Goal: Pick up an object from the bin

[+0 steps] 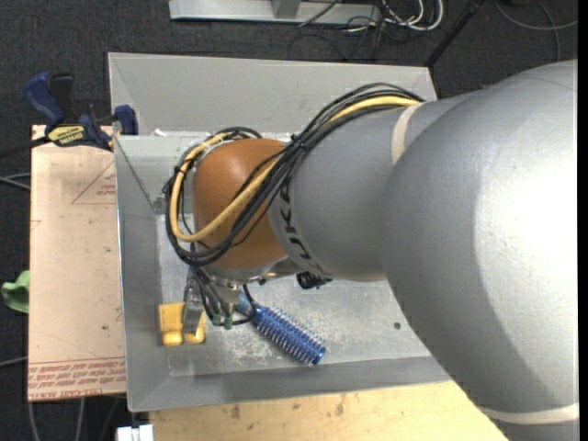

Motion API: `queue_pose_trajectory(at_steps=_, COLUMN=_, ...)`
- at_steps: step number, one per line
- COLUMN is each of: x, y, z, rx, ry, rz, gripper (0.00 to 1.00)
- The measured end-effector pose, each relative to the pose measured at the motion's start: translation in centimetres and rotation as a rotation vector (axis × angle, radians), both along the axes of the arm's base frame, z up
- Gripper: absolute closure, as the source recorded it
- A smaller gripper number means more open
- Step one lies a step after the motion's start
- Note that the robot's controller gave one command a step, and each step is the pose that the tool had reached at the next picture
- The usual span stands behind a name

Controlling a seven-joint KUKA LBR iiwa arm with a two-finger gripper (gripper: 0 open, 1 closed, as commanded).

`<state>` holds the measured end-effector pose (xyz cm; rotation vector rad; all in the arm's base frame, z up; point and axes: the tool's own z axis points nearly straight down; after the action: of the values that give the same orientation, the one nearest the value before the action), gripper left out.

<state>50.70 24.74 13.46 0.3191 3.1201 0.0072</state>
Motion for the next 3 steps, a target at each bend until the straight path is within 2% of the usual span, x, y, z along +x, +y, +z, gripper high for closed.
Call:
queue_pose_trajectory(at_steps=1, x=-0.4, y=-0.1, z=3.4, rx=-0.002, ry=0.001, rz=0.039, gripper=1.0)
queue_pose_trajectory(at_steps=2, x=-0.5, y=-0.1, z=3.2, rx=-0.003, ry=0.004, rz=0.039, gripper=0.0)
queue_pose_trajectory(at_steps=3, x=-0.6, y=-8.8, z=-6.6, rx=-0.007, ry=0.005, rz=0.5, gripper=0.0)
